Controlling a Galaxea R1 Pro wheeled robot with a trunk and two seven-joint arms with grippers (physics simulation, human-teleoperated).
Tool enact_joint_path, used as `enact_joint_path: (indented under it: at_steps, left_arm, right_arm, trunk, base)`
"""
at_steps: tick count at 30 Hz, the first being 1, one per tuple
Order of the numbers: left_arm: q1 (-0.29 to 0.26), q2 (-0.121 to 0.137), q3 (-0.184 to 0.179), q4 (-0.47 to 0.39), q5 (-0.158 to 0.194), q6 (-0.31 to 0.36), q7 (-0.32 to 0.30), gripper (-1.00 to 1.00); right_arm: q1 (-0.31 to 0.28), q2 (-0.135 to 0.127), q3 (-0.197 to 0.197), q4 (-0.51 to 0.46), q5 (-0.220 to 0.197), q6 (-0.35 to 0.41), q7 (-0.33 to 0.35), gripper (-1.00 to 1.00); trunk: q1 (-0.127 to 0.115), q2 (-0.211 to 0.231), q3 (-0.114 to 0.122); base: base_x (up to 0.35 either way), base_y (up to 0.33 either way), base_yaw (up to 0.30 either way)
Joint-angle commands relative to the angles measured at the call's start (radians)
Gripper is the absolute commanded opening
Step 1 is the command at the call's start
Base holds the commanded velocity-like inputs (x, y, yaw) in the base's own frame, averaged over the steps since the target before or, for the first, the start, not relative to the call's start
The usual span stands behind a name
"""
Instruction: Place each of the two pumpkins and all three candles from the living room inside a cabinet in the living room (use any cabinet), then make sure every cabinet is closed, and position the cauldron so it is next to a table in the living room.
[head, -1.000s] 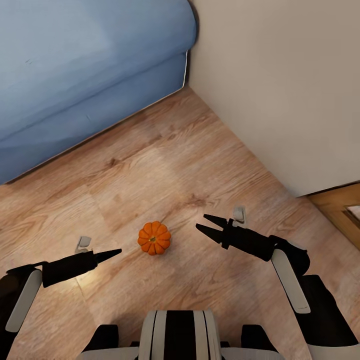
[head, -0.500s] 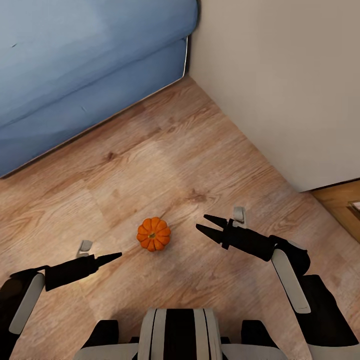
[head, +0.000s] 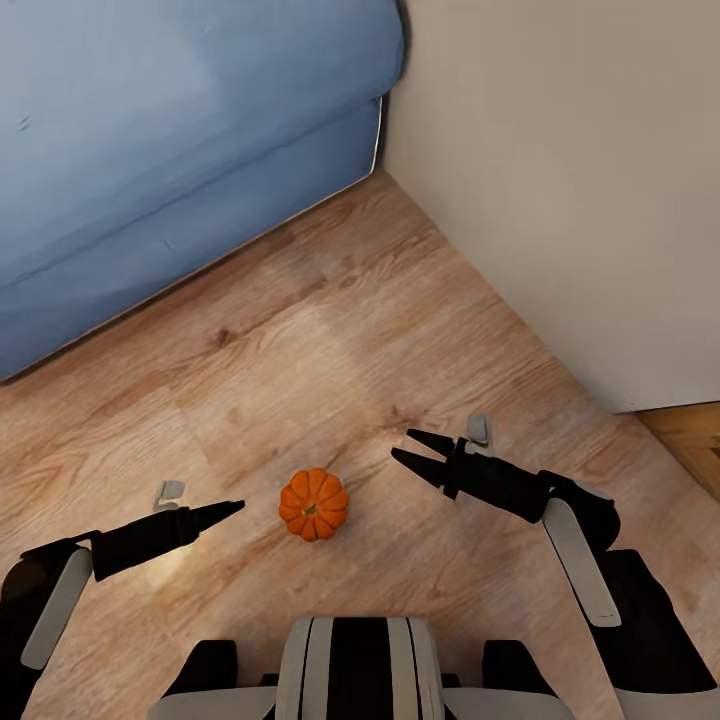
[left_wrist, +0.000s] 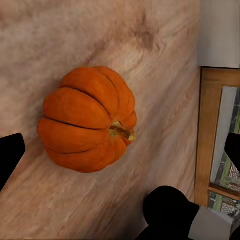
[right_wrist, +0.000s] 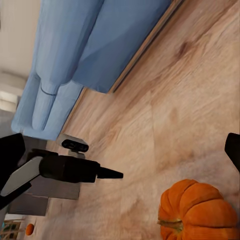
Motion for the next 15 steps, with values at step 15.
enact_joint_path:
  at_steps: [15]
  left_arm:
    - [-0.009, -0.002, -0.086, 0.127, -0.008, -0.146, 0.014, 1.0]
  right_arm:
    - [0.0, -0.001, 0.0, 0.0, -0.001, 0.0, 0.0, 1.0]
  trunk:
    - [0.0, 0.0, 0.0]
  base:
    - [0.063, 0.02, 0.0]
